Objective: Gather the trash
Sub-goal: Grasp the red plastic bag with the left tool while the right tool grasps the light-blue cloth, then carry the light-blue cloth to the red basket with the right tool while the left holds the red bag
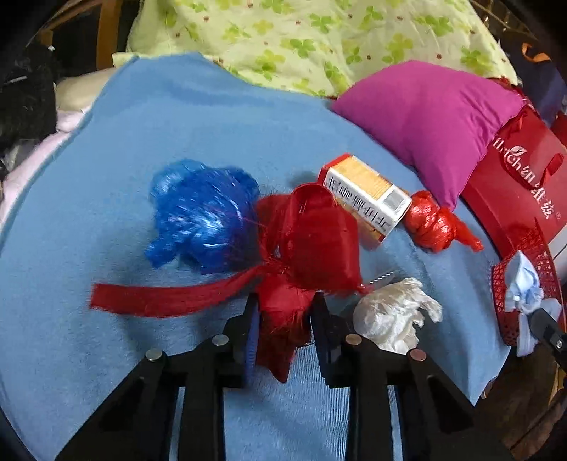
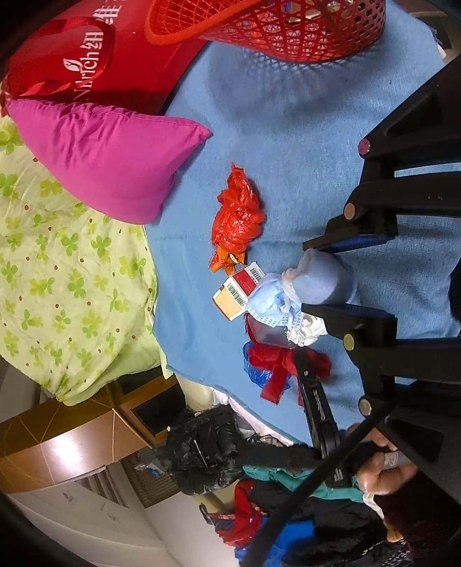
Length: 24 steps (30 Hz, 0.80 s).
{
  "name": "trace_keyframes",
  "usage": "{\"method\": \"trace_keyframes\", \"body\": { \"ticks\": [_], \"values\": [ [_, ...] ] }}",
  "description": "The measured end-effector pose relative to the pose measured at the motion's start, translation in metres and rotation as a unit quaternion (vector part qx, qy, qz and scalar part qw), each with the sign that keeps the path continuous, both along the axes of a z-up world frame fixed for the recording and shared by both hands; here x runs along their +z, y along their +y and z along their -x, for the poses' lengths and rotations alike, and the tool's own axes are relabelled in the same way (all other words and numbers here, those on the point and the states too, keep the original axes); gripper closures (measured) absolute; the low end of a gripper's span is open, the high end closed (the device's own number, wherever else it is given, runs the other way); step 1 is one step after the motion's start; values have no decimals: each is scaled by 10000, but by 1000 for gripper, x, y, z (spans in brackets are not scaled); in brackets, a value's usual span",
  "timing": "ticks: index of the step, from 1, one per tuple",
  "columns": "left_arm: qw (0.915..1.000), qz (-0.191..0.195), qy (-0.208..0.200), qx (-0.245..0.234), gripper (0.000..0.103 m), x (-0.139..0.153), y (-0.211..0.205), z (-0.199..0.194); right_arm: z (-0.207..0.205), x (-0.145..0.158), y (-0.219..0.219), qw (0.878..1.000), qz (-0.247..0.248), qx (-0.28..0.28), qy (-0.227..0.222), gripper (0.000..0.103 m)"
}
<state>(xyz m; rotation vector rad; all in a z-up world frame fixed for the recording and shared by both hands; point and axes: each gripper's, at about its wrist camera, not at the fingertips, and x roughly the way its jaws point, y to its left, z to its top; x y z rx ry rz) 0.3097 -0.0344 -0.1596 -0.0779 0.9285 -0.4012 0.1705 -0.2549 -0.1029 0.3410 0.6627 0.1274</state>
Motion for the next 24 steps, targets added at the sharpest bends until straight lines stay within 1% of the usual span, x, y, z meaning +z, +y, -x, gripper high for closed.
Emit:
{"method": "trace_keyframes", "body": {
  "ticks": [4, 10, 12, 15, 18, 22, 24],
  "values": [
    [9993, 20, -360, -16, 74, 28, 12, 29, 8, 11, 3, 9998, 4, 29, -175, 75],
    [9962, 15, -875, 0, 74, 77, 22, 75, 28, 36, 4, 9986, -15, -9, -523, 75],
    [9946, 2, -1032, -39, 74, 88, 15, 84, 36, 43, 1, 9981, 8, -52, -620, 75],
    [9913, -118, -1308, -124, 74, 108, 2, 99, 49, 55, -6, 9969, 37, -141, -772, 75],
    [9861, -222, -1631, -243, 74, 130, -15, 112, 63, 67, -13, 9952, 150, -258, -936, 75],
    [9821, -371, -1819, -324, 74, 147, -31, 124, 79, 82, -23, 9925, 206, -414, -1133, 75],
    [9791, -527, -1937, -333, 74, 154, -42, 131, 87, 88, -31, 9913, 184, -496, -1204, 75]
  ]
}}
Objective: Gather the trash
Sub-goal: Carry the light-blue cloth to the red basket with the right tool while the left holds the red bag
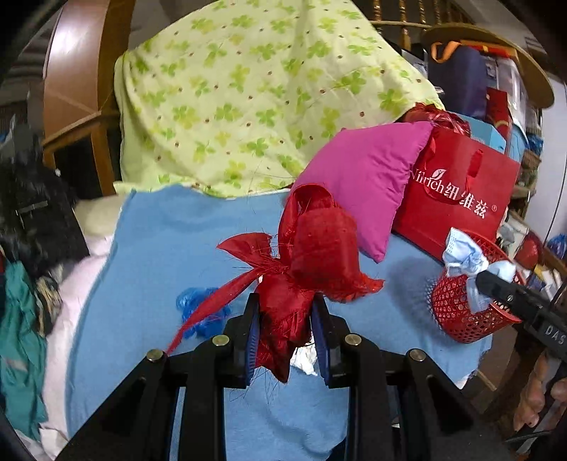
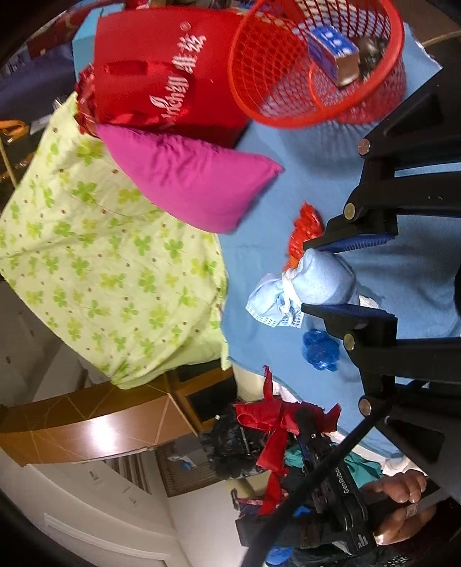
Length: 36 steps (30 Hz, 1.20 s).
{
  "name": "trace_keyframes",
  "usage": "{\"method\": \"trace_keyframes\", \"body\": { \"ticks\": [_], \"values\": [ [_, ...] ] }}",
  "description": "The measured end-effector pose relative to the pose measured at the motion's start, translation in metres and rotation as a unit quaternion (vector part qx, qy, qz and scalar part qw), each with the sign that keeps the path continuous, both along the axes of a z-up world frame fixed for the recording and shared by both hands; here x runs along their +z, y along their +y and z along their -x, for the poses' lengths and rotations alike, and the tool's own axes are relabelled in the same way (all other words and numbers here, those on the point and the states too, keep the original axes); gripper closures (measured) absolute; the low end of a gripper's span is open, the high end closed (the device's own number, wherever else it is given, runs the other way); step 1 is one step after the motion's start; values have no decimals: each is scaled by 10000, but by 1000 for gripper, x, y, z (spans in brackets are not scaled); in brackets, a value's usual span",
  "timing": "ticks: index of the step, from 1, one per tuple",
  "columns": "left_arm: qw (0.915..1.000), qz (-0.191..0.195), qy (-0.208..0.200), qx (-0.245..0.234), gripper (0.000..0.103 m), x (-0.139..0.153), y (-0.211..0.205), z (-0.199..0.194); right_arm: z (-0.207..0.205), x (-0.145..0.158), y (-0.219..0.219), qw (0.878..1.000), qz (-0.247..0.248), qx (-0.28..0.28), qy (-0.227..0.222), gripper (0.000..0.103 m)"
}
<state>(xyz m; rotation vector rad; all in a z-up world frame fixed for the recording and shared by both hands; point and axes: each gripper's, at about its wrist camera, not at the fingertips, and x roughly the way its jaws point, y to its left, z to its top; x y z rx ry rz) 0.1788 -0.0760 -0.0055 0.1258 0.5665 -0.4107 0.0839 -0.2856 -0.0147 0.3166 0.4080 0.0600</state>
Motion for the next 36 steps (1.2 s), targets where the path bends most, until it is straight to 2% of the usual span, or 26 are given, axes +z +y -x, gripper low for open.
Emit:
{"method": "trace_keyframes", "body": {
  "ticks": [3, 17, 36],
  "values": [
    [9997, -176, -197, -9, 74, 9, -14, 9, 9, 6, -9, 9999, -22, -114, -96, 75],
    [9971, -592, -459, -94, 73, 23, -63, 27, 37, 14, -47, 9977, -141, -583, -311, 75],
    [9941, -886, -580, -229, 73, 25, -97, 38, 57, 15, -72, 9948, -300, -878, -412, 75]
  ]
}}
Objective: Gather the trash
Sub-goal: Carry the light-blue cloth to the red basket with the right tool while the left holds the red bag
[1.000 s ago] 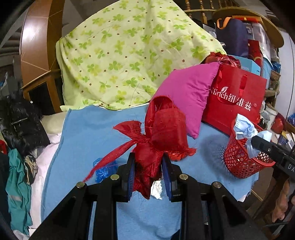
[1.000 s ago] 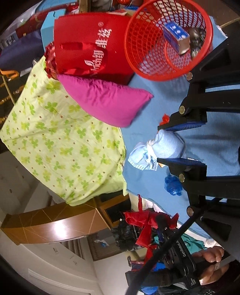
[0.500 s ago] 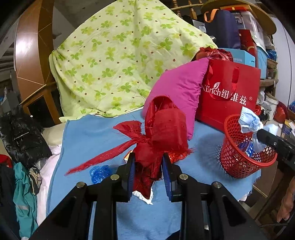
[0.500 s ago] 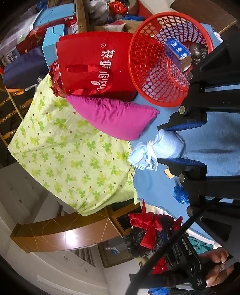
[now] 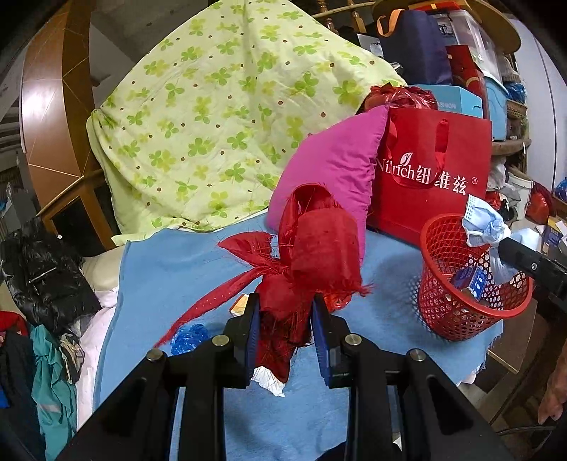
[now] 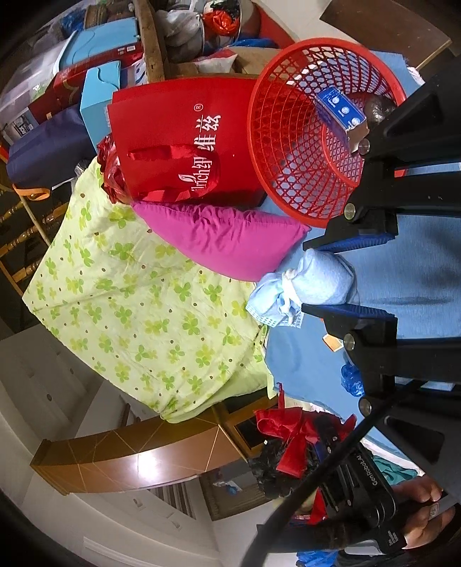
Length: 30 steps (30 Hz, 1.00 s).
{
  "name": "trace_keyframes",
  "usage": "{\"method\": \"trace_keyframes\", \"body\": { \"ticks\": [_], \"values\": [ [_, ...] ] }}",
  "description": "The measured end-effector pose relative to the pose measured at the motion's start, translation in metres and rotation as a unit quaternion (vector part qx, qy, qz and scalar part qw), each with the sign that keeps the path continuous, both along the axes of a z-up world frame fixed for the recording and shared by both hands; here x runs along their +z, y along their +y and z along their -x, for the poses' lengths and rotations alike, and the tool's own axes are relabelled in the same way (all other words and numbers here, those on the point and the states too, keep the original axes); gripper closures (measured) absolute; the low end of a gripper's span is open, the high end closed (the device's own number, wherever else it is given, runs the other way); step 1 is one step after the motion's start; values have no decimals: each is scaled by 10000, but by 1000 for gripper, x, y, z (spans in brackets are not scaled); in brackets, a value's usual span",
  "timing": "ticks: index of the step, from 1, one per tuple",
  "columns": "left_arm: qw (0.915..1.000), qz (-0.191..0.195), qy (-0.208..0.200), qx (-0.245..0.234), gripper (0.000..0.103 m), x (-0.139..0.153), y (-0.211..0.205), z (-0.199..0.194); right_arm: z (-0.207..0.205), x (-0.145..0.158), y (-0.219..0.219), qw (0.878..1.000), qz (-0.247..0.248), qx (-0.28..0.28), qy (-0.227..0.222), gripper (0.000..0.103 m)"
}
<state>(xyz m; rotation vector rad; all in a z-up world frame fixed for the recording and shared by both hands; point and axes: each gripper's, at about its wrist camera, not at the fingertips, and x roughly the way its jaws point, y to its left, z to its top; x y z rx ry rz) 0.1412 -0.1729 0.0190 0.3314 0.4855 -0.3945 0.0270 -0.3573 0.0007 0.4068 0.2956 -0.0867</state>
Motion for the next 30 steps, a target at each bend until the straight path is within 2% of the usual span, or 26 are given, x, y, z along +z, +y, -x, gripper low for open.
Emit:
{"method": "trace_keyframes", "body": {
  "ticks": [30],
  "values": [
    [9988, -299, 0, -396, 73, -6, -45, 9, 20, -14, -43, 9986, -350, -404, -1, 75]
  ]
}}
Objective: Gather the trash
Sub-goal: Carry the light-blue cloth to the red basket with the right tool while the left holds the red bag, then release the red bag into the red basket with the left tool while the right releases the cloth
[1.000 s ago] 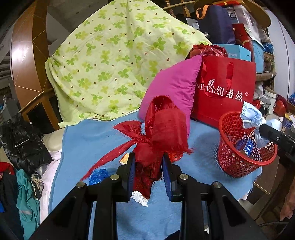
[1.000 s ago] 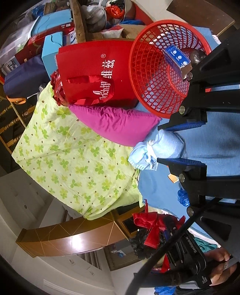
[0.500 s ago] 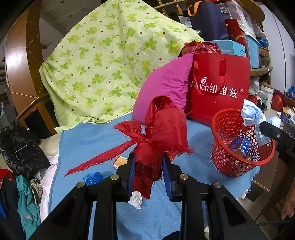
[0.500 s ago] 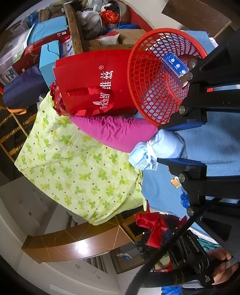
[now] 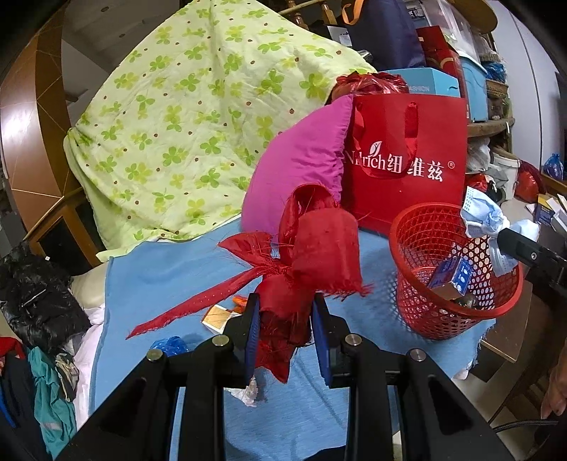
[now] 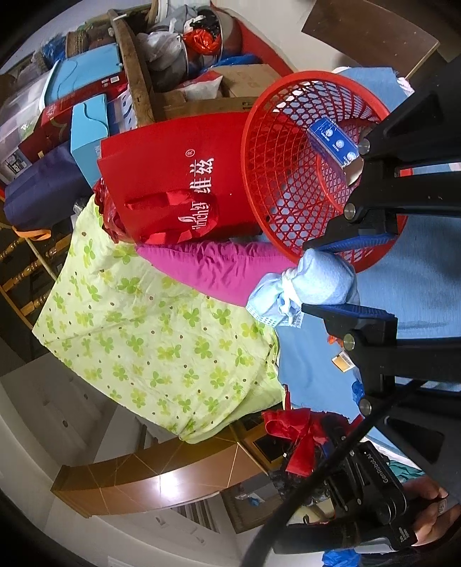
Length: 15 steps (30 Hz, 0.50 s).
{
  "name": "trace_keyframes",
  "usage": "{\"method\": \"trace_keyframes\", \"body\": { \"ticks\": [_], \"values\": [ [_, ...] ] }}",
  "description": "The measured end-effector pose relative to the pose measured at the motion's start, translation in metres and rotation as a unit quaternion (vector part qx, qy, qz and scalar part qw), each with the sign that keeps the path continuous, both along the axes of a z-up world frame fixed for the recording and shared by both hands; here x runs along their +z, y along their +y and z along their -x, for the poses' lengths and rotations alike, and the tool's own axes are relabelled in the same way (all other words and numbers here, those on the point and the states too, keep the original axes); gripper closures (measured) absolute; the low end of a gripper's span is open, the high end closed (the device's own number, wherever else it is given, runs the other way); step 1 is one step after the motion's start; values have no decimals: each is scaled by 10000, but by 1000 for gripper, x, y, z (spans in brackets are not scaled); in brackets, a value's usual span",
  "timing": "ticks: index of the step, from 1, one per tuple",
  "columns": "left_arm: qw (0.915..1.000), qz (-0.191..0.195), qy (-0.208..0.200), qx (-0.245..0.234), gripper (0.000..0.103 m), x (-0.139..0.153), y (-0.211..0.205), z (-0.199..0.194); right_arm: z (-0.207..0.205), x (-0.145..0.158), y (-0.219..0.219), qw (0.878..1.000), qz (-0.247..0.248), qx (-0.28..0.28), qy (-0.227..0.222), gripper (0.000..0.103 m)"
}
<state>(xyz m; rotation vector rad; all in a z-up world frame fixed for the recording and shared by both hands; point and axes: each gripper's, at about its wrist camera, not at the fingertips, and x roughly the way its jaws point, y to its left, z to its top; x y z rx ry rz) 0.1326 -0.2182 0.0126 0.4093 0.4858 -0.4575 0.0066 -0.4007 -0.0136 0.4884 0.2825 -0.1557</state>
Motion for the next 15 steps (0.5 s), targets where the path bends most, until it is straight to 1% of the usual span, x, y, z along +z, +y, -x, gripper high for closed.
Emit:
{"method": "trace_keyframes", "body": {
  "ticks": [15],
  "values": [
    [9997, -156, 61, -148, 73, -8, -25, -2, 1, -14, -17, 9998, -177, -113, 65, 75]
  ]
}}
